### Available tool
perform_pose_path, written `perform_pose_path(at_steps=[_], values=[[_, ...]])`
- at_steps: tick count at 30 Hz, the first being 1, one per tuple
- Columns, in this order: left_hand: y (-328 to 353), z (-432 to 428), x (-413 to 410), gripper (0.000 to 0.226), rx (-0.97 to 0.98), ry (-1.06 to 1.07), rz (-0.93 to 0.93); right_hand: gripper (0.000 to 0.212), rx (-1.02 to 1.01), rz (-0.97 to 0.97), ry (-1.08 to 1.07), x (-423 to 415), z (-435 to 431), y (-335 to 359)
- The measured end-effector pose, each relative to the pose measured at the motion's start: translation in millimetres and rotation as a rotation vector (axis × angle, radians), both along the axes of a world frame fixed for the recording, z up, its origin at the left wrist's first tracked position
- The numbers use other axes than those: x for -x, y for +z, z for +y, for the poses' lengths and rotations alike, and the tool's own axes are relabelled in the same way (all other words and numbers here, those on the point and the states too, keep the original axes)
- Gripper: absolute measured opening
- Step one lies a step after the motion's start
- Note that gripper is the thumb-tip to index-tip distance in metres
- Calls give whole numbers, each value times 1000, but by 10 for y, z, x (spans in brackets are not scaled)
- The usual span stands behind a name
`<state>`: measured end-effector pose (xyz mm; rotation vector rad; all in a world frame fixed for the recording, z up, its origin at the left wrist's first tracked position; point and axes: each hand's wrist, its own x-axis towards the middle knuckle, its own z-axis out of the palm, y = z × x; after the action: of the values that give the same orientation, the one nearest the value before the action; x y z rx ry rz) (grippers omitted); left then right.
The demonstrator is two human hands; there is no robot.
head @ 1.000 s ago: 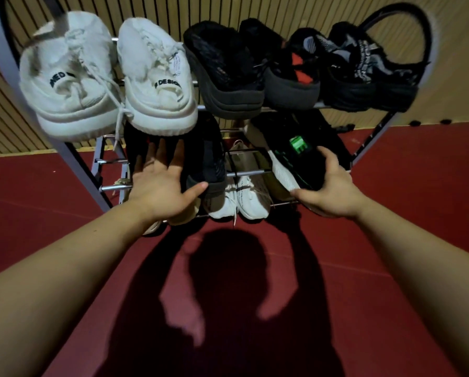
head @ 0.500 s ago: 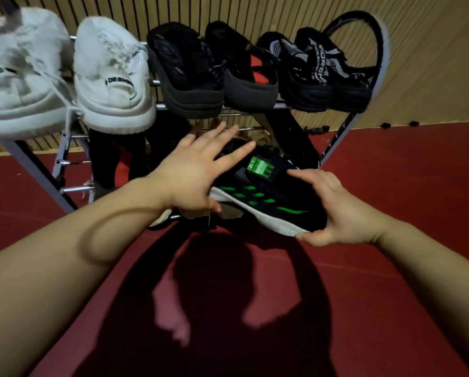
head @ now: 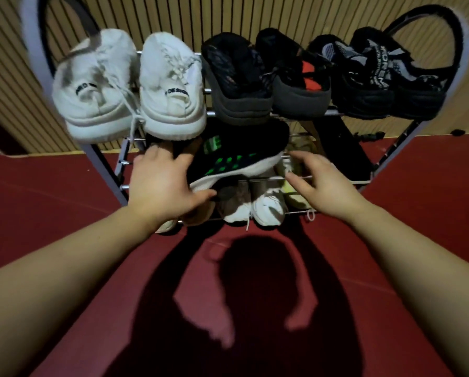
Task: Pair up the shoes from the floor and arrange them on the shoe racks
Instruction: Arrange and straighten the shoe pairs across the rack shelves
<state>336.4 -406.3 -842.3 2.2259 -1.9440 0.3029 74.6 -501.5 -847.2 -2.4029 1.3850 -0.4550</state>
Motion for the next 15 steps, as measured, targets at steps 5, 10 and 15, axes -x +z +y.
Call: perform_pose_path(at_steps=[5,10,15], values=[[141,-78,98,80,-243,310,90,57,-143,24,81,-674,-30,-59],[174,-102,-62,99,-449,108,239,59,-242,85,123,-974,-8,-235],[109,35,-238,95,-271,-20,571,66,-330,-76,63,-1101,-31,-207]])
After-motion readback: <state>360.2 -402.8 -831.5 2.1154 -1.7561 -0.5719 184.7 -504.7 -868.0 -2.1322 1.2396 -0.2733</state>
